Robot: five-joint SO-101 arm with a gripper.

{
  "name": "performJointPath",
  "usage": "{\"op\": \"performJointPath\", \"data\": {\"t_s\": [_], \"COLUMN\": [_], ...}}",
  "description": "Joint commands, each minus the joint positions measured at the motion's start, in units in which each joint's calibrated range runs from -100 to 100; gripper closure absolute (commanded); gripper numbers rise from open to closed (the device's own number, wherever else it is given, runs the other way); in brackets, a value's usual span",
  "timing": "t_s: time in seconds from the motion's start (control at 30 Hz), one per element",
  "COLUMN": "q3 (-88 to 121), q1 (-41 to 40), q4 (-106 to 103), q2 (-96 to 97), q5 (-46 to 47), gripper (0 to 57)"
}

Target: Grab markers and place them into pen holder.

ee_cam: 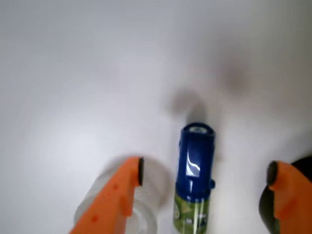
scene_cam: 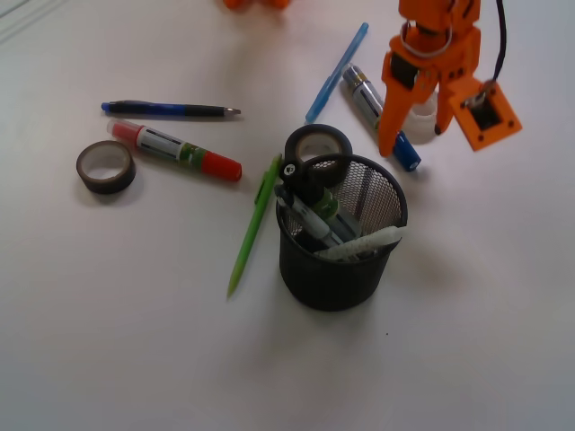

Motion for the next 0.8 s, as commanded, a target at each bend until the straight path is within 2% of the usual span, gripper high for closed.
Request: {"op": "performJointPath", "data": {"t_s": [0.0,0.77], "q3": [-6.11,-6.02], "q1": [-0.80,-0.80], "q4": [0.33,0.51], "q2": [2.22,9.87], "q5": [0.29,0.29], "gripper": [31.5,32.0]}}
